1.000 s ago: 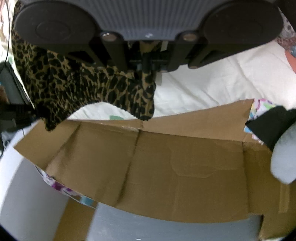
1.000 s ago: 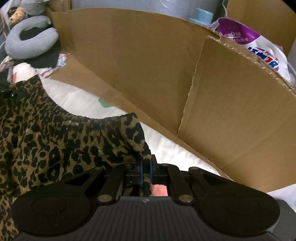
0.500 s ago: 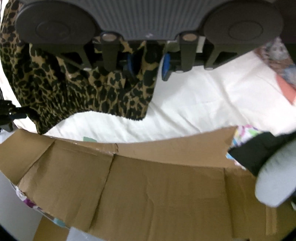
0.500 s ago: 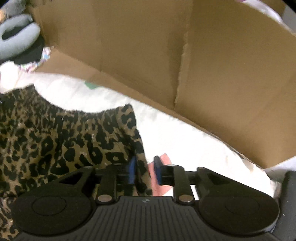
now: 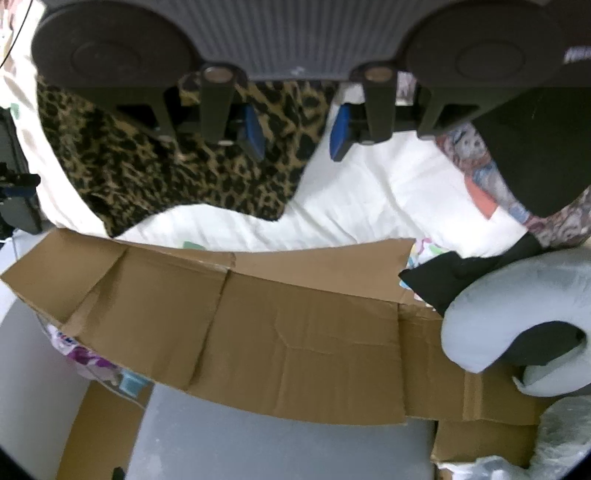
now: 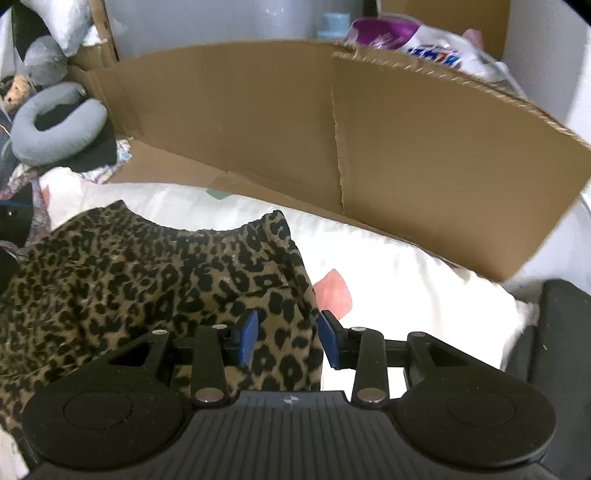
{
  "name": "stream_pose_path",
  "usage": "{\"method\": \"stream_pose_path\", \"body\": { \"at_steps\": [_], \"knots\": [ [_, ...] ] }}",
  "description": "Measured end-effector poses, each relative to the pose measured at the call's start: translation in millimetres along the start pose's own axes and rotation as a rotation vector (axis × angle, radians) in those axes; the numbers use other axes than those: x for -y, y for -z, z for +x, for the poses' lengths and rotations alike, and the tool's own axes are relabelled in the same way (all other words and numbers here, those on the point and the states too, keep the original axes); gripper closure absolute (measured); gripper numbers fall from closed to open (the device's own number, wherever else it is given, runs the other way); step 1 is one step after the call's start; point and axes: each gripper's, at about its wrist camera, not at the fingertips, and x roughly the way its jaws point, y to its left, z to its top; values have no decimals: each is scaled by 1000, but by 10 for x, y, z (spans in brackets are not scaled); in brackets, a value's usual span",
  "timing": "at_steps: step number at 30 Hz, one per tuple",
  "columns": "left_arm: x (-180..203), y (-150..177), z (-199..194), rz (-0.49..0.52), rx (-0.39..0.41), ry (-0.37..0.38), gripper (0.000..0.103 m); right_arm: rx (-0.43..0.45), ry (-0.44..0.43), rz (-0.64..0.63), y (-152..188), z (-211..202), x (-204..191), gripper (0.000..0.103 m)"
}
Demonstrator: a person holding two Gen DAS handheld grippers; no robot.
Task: Fold clothes
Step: 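Open both tools at the waistband and lift them off the garment, then move both tools to the skirt hem and close them on it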
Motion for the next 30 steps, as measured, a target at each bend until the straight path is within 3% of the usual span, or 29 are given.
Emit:
{"method": "stream_pose_path", "body": {
  "at_steps": [5,13,20,26,30],
  "knots": [
    [126,225,-284,-18,-10,29,61,22,-14,29,165,-409,76,54],
    [478,554,-639,-16,-12,80,61,45,-6,134,419,-891,236,53],
    [828,890,-781,3,-64,76,61,7,0,224,711,-1154,238,53],
    [1005,1192,-896,-36,-105,79,61,-25,-32,235,989,-1289,66,53],
    [980,1365,-935,-124,-131,76,61,-32,-58,238,1162,-1376,-86,53]
  ]
}}
